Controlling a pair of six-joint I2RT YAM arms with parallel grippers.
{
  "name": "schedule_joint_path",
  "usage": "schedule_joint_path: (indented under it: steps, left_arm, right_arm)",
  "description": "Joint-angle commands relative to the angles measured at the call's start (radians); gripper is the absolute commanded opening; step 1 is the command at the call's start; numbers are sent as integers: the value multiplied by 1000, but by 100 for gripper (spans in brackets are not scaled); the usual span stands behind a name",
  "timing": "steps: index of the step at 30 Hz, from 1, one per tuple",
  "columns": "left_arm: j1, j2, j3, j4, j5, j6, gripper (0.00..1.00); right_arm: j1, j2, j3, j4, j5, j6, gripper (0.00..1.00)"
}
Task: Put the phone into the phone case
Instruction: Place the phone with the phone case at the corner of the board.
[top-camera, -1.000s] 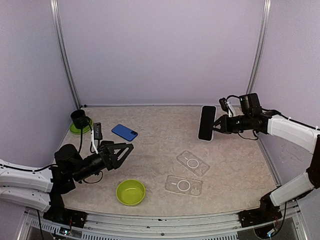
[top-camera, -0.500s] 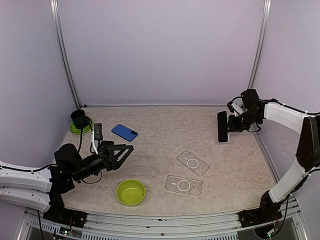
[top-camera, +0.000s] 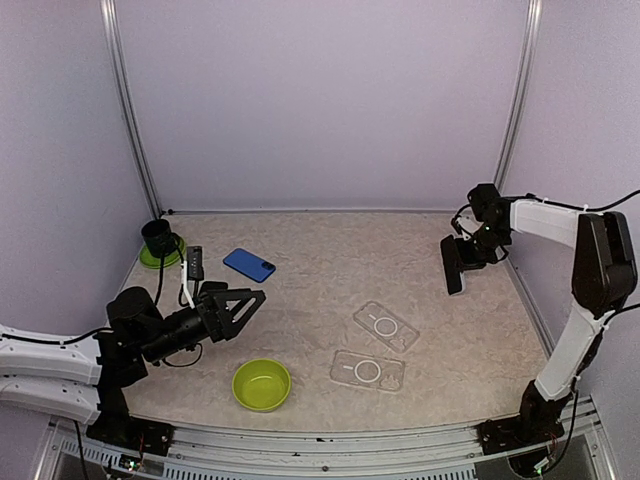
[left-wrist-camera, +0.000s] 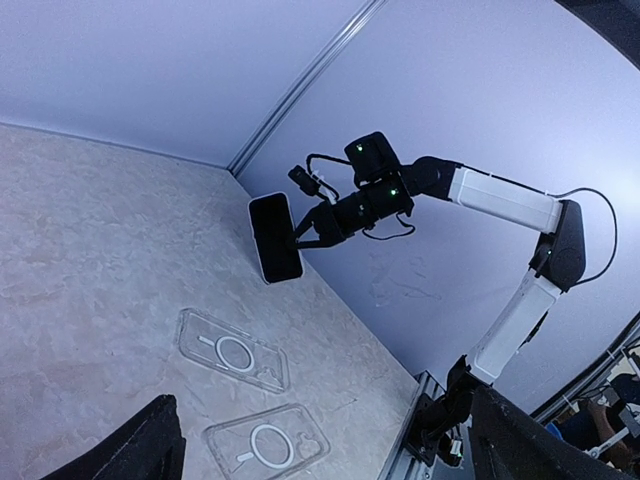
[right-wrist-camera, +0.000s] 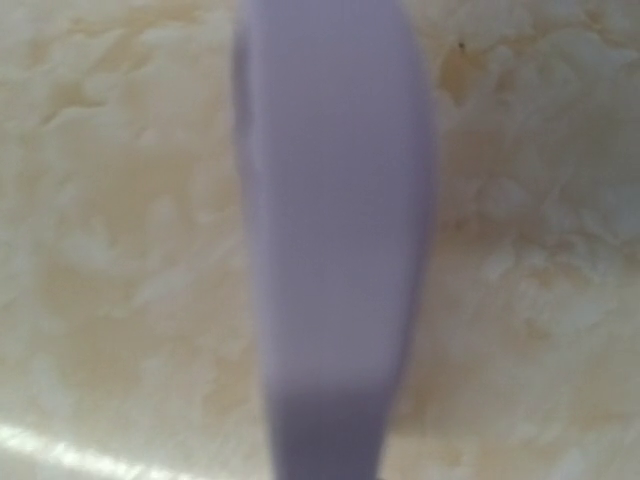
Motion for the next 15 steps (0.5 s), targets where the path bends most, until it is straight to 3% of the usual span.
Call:
schedule_joint_path:
  steps: [1, 15]
  left_arm:
    - [8, 14, 22, 10, 14, -5, 97]
    - [20, 44, 29, 13, 16, -8, 97]
  right_arm:
    - [-6, 45, 65, 1, 60, -6, 0]
    - [-6, 189, 156, 24, 167, -10, 6]
